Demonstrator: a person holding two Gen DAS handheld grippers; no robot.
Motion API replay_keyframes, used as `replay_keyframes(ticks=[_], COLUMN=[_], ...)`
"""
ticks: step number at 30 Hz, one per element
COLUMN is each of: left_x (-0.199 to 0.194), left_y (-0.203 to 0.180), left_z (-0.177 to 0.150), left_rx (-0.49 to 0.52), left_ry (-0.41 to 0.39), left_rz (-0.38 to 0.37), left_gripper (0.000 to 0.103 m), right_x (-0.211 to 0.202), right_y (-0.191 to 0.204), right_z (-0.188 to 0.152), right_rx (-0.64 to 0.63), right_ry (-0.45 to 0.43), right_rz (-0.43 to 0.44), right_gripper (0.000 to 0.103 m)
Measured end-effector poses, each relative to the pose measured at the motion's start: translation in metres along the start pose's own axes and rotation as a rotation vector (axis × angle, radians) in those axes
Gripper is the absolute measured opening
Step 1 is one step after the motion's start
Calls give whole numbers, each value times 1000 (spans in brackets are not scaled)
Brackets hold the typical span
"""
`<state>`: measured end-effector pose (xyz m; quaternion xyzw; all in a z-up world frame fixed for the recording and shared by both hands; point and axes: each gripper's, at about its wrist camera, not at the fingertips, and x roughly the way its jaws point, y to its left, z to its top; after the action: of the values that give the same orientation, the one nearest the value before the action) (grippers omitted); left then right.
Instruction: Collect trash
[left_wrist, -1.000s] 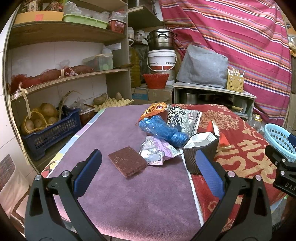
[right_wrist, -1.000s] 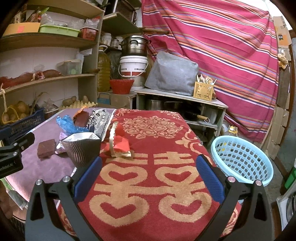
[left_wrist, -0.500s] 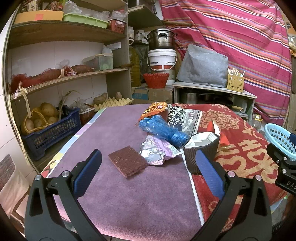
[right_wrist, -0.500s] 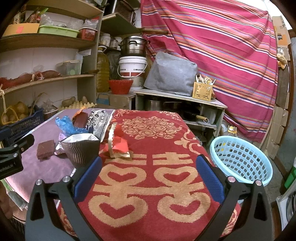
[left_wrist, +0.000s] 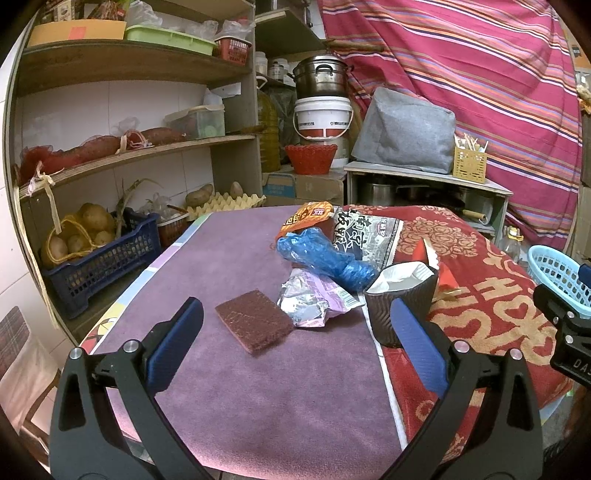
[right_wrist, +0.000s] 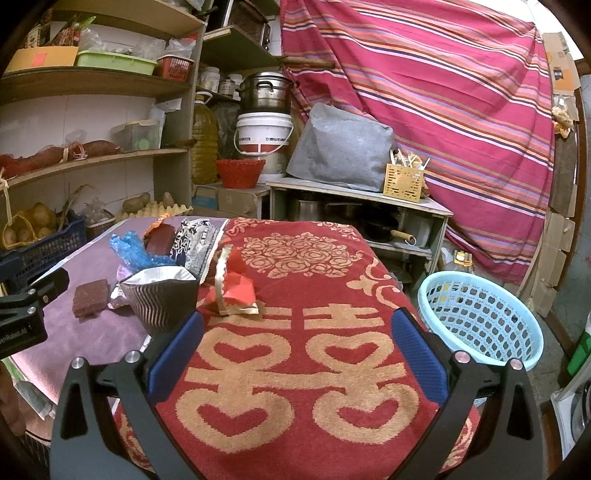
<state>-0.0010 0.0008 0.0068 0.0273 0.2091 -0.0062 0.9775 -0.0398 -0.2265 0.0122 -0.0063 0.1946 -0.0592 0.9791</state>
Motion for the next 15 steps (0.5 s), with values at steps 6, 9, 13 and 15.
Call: replay_keyframes(ticks=[6, 9, 13, 15], left_x=[0, 0, 0, 0], left_y=[0, 0, 0, -1], left_z=[0, 0, 0, 0], left_rx=[-1, -1, -2, -3], left_ry=[0, 1, 0, 2], left_rz=[-2, -2, -2, -3], left_gripper=[98, 98, 98, 98], right_x=[0, 0, 0, 0], right_y=[0, 0, 0, 1], right_z=[0, 0, 0, 0], right_rx=[0, -1, 0, -1], right_ry=[0, -1, 0, 0], right_rz=[1, -1, -1, -1], right_gripper=[99, 99, 99, 99])
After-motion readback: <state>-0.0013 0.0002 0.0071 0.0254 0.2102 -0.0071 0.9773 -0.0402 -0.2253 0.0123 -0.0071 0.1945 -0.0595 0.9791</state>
